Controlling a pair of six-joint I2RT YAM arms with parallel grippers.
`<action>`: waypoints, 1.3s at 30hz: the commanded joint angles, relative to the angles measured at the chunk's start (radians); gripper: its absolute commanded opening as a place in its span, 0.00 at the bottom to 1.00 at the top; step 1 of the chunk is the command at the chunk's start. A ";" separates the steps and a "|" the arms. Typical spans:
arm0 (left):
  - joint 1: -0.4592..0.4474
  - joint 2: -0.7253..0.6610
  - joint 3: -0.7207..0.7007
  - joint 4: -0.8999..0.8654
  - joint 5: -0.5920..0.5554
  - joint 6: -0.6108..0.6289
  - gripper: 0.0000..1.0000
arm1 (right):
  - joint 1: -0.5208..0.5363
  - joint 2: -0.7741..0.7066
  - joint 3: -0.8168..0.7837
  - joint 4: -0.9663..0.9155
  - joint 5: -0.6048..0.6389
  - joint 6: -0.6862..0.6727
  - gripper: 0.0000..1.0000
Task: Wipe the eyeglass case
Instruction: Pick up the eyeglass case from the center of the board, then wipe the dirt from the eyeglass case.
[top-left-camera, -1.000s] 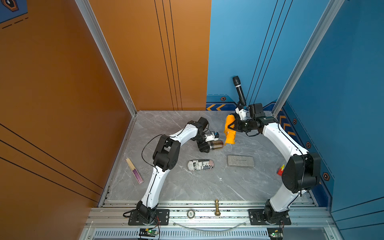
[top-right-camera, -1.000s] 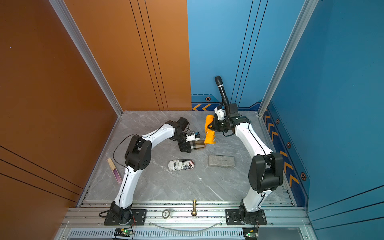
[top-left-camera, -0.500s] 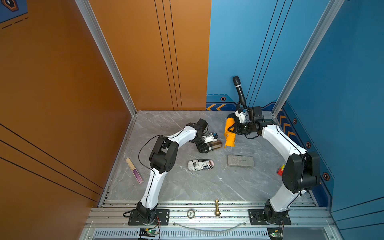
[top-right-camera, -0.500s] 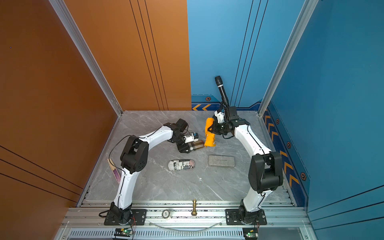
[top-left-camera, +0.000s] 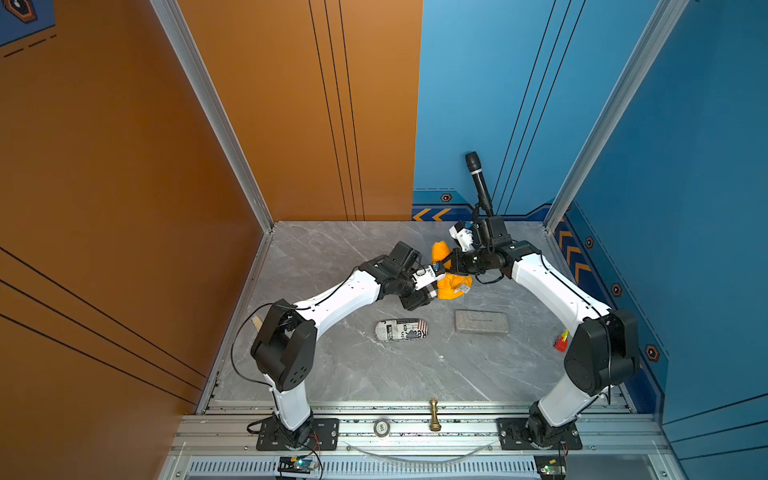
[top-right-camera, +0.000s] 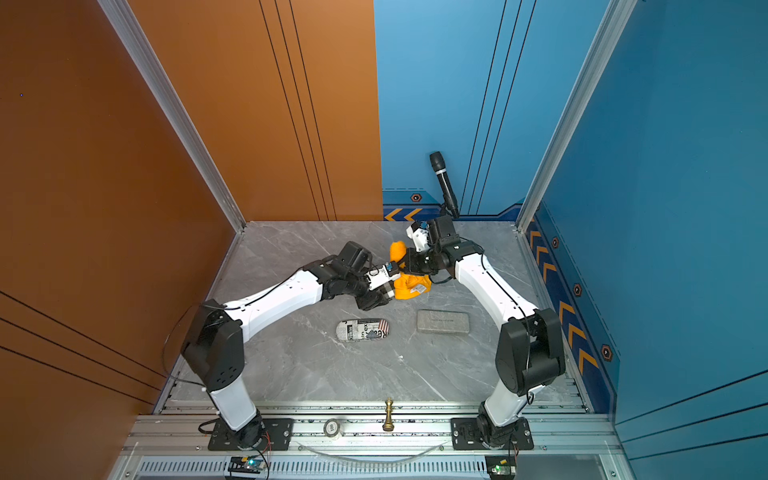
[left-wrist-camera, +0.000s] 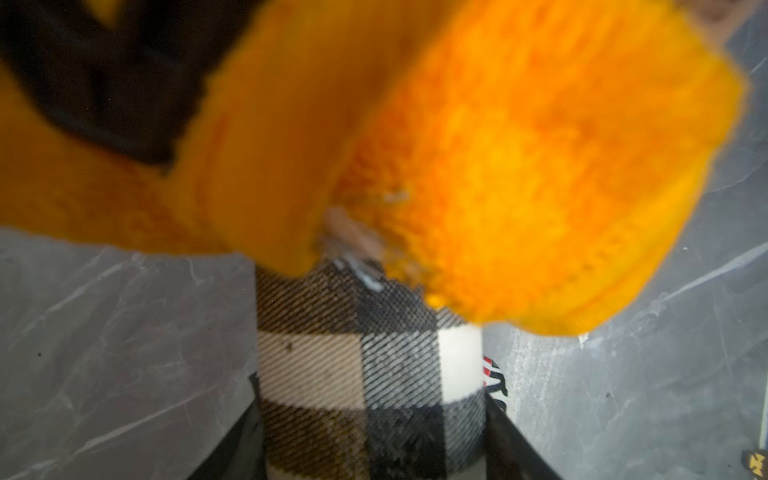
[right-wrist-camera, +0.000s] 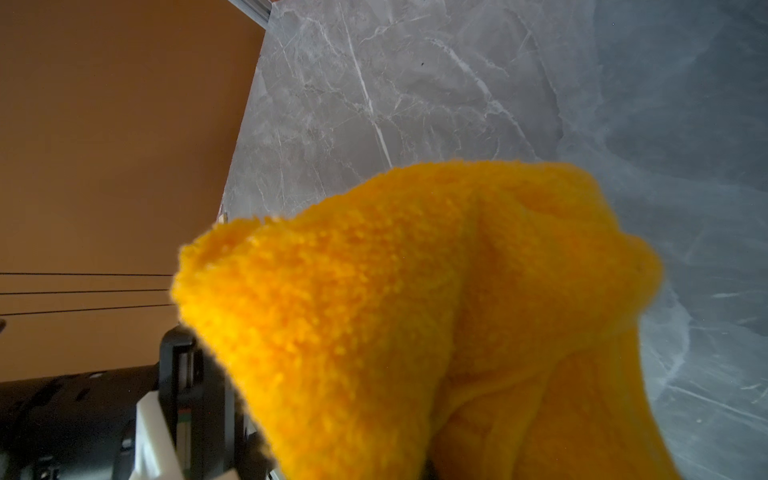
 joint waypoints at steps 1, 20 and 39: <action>-0.040 -0.121 -0.103 0.255 -0.071 -0.091 0.35 | 0.089 -0.021 -0.050 -0.031 -0.026 0.028 0.00; -0.097 -0.316 -0.309 0.455 -0.228 -0.185 0.33 | 0.107 -0.172 -0.162 -0.083 -0.136 0.053 0.00; -0.174 -0.465 -0.479 0.555 -0.324 -0.146 0.36 | 0.178 -0.175 -0.210 -0.020 -0.191 0.117 0.00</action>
